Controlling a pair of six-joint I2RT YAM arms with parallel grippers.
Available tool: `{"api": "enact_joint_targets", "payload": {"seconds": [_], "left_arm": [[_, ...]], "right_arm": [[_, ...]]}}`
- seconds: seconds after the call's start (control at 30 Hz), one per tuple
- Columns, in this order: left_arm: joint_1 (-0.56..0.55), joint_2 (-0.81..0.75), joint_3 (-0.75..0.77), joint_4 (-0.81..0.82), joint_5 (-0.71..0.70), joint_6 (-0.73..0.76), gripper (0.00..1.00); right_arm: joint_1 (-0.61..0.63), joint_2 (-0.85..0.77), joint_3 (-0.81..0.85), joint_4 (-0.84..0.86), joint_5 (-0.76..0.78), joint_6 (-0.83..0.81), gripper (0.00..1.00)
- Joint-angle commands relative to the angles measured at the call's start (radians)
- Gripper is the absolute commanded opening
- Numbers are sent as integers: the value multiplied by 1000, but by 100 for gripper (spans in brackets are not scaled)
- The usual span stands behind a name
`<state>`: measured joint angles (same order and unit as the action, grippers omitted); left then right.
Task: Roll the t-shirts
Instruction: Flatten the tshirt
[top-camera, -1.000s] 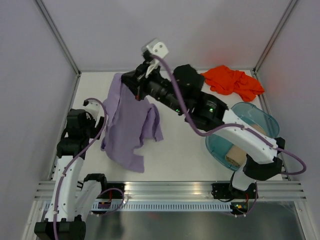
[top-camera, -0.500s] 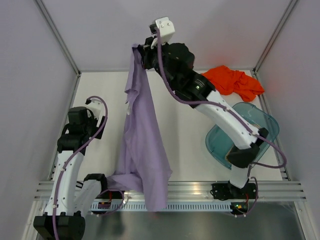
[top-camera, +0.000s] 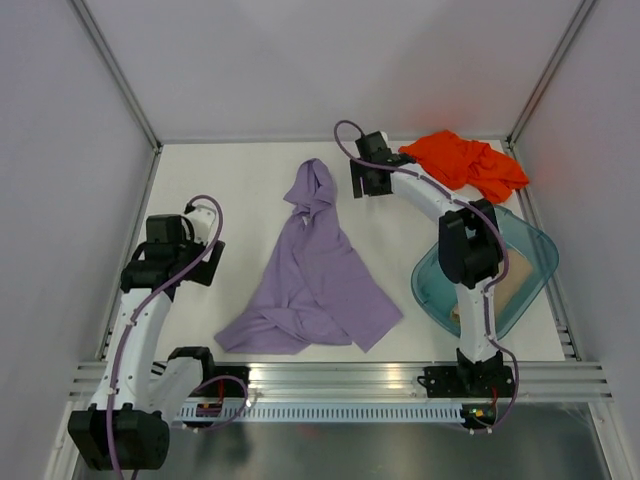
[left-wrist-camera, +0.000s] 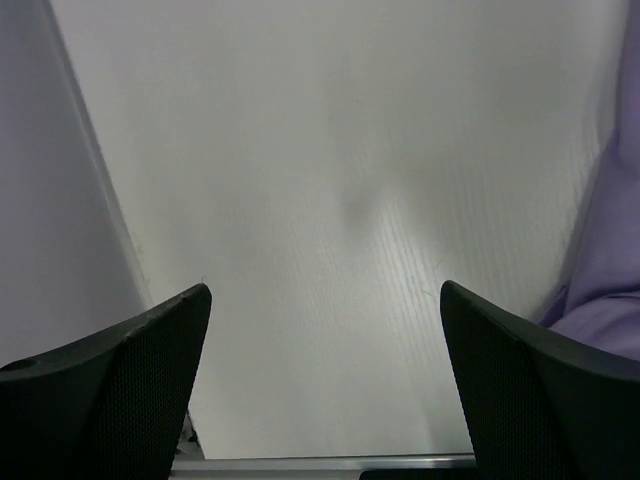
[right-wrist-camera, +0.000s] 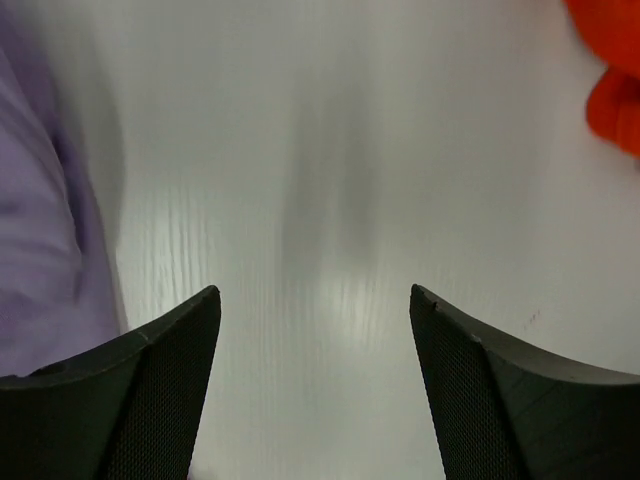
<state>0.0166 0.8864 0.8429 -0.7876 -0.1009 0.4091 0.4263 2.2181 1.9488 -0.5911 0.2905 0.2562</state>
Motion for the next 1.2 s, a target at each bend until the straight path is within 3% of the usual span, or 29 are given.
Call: {"api": "enact_joint_targets", "payload": {"seconds": [0.0, 0.07, 0.13, 0.23, 0.4, 0.63, 0.73, 0.77, 0.87, 0.9, 0.97, 1.0, 1.07, 1.17], "left_arm": [[2, 8, -21, -45, 210, 19, 100], [-4, 22, -42, -79, 321, 51, 95], [-79, 29, -71, -81, 401, 79, 92], [-248, 37, -160, -56, 334, 102, 90], [-433, 69, -226, 40, 214, 140, 91], [-468, 157, -321, 237, 202, 158, 84], [-466, 154, -360, 280, 234, 154, 68], [-466, 154, -366, 286, 234, 152, 58], [-466, 152, -384, 306, 222, 148, 38], [-466, 151, -387, 309, 225, 140, 24], [-466, 148, -392, 323, 224, 128, 9], [-466, 143, -392, 327, 218, 111, 3], [-468, 119, -389, 335, 184, 99, 2], [-465, 53, -380, 333, 106, 71, 2]], "right_arm": [[167, -256, -224, 138, -21, -60, 82], [224, -331, -350, 188, -11, -74, 80], [302, -385, -448, 221, -53, -55, 77], [367, -442, -585, 310, -207, 11, 74], [440, -428, -674, 359, -251, 58, 73], [463, -316, -702, 441, -358, 132, 69], [463, -287, -709, 456, -381, 164, 66], [463, -281, -715, 452, -346, 172, 64], [463, -282, -740, 435, -222, 193, 47], [460, -285, -752, 451, -215, 213, 39], [447, -281, -766, 459, -218, 230, 30], [443, -276, -766, 456, -217, 241, 18], [436, -285, -769, 458, -214, 256, 3], [413, -351, -783, 462, -212, 270, 0]]}}
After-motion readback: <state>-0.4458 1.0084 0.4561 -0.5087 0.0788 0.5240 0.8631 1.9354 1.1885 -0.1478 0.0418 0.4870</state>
